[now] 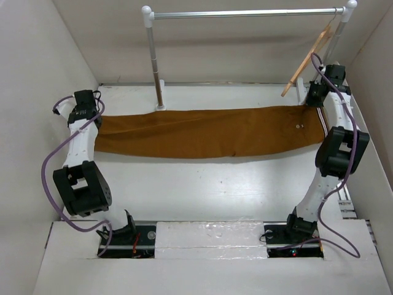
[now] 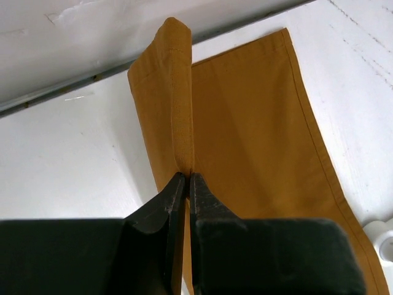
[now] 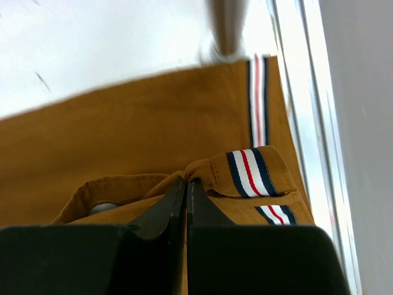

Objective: Place the trousers on the hanger
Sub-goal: Fold the trousers at the center of the board.

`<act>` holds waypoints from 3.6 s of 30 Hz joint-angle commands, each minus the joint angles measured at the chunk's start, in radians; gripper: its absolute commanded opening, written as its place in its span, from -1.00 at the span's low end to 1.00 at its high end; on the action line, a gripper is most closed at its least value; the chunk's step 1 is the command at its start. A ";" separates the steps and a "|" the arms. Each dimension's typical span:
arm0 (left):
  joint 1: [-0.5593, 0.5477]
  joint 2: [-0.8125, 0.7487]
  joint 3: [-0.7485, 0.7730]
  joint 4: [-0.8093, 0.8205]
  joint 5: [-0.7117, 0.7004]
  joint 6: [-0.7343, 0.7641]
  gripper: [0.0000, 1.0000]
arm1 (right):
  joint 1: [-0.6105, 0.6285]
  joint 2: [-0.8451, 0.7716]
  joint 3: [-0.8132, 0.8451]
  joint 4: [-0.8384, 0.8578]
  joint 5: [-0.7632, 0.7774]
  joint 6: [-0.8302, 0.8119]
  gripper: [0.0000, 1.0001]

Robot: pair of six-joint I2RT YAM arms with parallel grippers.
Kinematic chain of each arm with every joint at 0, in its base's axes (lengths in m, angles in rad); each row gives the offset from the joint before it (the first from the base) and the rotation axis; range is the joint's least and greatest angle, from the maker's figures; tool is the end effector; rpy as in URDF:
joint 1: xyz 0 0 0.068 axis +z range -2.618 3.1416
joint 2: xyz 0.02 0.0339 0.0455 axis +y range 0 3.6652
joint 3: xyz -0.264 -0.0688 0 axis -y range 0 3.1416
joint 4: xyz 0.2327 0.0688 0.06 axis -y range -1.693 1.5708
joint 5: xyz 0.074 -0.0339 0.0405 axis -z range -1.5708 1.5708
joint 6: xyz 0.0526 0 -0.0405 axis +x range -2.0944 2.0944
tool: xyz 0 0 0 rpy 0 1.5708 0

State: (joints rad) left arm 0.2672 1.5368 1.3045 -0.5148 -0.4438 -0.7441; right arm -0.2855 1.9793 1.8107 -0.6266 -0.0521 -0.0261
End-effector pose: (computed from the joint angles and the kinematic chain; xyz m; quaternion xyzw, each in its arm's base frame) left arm 0.3224 0.1117 0.2996 -0.5101 0.7394 0.1037 0.4271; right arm 0.4354 -0.1249 0.2855 0.1099 0.9189 -0.0348 0.3772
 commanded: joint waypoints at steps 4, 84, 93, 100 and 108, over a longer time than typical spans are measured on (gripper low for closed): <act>-0.011 0.075 0.125 0.015 -0.102 0.025 -1.00 | 0.019 0.087 0.105 0.177 0.081 0.009 -1.00; 0.118 0.371 -0.059 0.157 0.393 -0.006 0.04 | -0.267 -0.320 -1.005 0.792 -0.367 0.267 0.46; 0.118 0.393 -0.044 0.162 0.392 -0.008 -0.35 | -0.187 -0.159 -0.875 0.799 -0.342 0.380 0.30; 0.118 0.427 0.007 0.138 0.387 0.000 -1.00 | -0.155 -0.134 -0.820 0.737 -0.296 0.416 -0.84; 0.118 0.398 0.001 0.095 0.291 0.025 -1.00 | -0.175 -0.286 -0.909 0.688 -0.229 0.332 -1.00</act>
State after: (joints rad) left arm 0.3805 1.9381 1.3094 -0.3588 -0.0616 -0.7422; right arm -0.4633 1.7699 0.9295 0.0689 -0.3241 0.3485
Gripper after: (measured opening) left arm 0.014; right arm 0.057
